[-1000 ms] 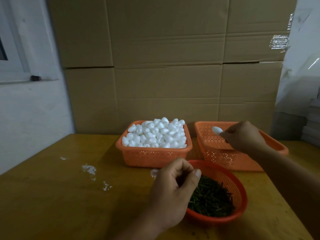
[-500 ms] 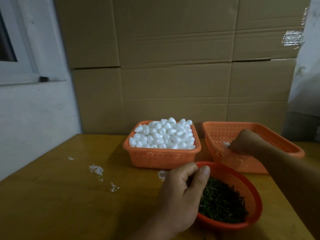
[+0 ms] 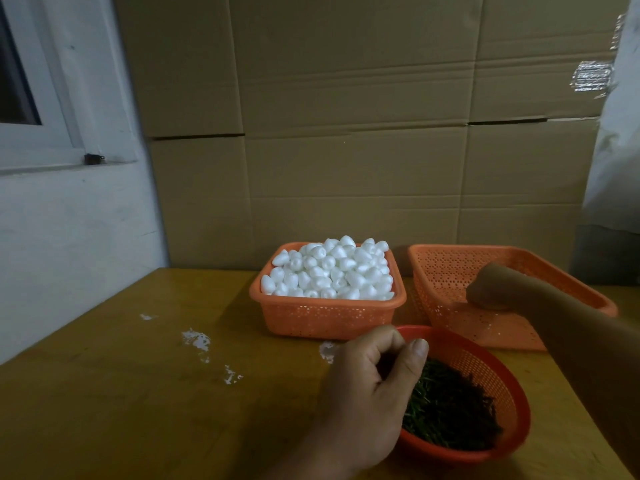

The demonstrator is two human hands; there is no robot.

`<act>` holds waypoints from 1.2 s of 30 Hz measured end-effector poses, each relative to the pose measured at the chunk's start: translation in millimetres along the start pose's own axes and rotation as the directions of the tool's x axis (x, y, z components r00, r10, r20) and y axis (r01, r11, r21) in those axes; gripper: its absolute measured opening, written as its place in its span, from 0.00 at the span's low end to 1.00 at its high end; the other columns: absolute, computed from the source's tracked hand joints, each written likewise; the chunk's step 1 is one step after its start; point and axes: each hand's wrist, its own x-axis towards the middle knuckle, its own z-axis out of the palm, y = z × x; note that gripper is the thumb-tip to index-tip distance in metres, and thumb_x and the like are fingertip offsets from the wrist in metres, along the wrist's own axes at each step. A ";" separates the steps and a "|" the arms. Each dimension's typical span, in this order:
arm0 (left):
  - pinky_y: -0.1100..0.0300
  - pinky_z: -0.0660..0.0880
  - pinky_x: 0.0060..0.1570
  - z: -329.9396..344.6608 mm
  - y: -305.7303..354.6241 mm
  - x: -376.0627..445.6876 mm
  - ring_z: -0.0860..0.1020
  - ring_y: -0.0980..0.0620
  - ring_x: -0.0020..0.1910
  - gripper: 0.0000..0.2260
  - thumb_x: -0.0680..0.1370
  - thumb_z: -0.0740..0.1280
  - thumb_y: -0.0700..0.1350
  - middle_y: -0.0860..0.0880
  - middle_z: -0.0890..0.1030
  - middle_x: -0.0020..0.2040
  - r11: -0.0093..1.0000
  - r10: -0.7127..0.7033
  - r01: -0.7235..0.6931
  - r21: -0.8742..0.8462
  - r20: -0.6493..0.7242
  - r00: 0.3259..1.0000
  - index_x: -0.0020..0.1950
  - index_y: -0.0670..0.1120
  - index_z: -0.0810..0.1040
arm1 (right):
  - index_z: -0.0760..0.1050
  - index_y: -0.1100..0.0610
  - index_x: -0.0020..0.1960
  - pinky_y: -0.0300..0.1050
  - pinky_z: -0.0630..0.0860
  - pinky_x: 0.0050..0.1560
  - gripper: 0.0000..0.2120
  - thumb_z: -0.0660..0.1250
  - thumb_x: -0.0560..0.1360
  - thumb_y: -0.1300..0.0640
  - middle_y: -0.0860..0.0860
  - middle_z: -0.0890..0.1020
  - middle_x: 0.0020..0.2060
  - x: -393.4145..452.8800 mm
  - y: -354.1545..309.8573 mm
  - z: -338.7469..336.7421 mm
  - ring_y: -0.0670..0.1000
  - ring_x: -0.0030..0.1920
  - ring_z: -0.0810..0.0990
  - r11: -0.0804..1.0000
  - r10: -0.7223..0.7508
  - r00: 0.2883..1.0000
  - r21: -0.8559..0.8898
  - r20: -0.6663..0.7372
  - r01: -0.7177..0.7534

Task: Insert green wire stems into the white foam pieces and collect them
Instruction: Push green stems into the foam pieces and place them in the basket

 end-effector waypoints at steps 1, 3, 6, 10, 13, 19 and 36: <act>0.57 0.69 0.32 -0.3 0.0 -0.1 0.70 0.58 0.30 0.15 0.79 0.65 0.61 0.54 0.71 0.29 1.000 0.001 -0.001 -0.003 0.005 1.000 0.36 0.54 0.72 | 0.78 0.66 0.58 0.48 0.74 0.50 0.12 0.64 0.79 0.60 0.55 0.76 0.40 3.2 2.8 0.4 0.56 0.48 0.75 0.999 -0.006 0.999 0.040 -0.032 0.007; 0.60 0.69 0.32 -0.8 0.0 -0.5 0.70 0.59 0.30 0.12 0.78 0.65 0.59 0.55 0.72 0.30 1.000 -0.001 0.001 -0.004 0.012 1.000 0.39 0.55 0.73 | 0.78 0.63 0.51 0.56 0.76 0.56 0.09 0.65 0.77 0.58 0.56 0.77 0.38 6.1 7.2 1.2 0.59 0.49 0.79 0.992 0.007 0.993 0.127 -0.115 0.007; 0.65 0.68 0.32 -1.5 0.6 -0.8 0.70 0.60 0.29 0.08 0.79 0.66 0.55 0.57 0.73 0.31 1.000 -0.004 0.004 -0.020 0.010 1.000 0.42 0.55 0.72 | 0.78 0.59 0.42 0.57 0.71 0.52 0.09 0.64 0.76 0.55 0.55 0.81 0.36 -4.1 6.1 1.2 0.58 0.42 0.81 0.977 0.009 0.961 0.207 -0.278 0.050; 0.66 0.66 0.30 -2.4 1.7 0.2 0.67 0.60 0.28 0.10 0.79 0.67 0.52 0.57 0.69 0.30 0.999 -0.026 0.026 -0.033 -0.015 1.000 0.39 0.55 0.70 | 0.84 0.56 0.47 0.58 0.74 0.49 0.10 0.63 0.77 0.57 0.52 0.86 0.40 -37.9 3.1 0.1 0.54 0.34 0.79 0.930 -0.132 0.891 0.258 -0.434 0.263; 0.64 0.66 0.30 -2.6 1.4 2.0 0.66 0.59 0.29 0.12 0.77 0.68 0.54 0.57 0.68 0.30 1.000 -0.021 0.022 0.013 -0.069 0.997 0.37 0.55 0.68 | 0.81 0.48 0.59 0.55 0.74 0.44 0.13 0.65 0.77 0.59 0.50 0.86 0.45 -76.4 4.1 1.1 0.49 0.30 0.75 0.886 -0.262 0.862 0.246 -0.434 0.393; 0.64 0.72 0.32 -11.4 -3.8 11.1 0.74 0.59 0.32 0.10 0.79 0.70 0.45 0.54 0.77 0.35 0.983 -0.032 0.057 0.175 -0.143 0.989 0.43 0.55 0.72 | 0.78 0.38 0.55 0.41 0.82 0.37 0.09 0.67 0.78 0.51 0.41 0.83 0.43 -148.3 19.9 18.8 0.41 0.39 0.84 0.838 -0.439 0.849 0.206 -0.294 0.505; 0.45 0.64 0.71 -37.4 3.0 131.5 0.60 0.48 0.76 0.17 0.82 0.65 0.53 0.52 0.66 0.75 0.294 -0.374 -0.015 0.956 0.129 0.918 0.71 0.52 0.73 | 0.85 0.43 0.52 0.46 0.80 0.51 0.08 0.71 0.75 0.52 0.34 0.83 0.36 -172.4 15.0 41.0 0.38 0.36 0.82 0.778 -0.480 0.777 0.211 -0.407 0.592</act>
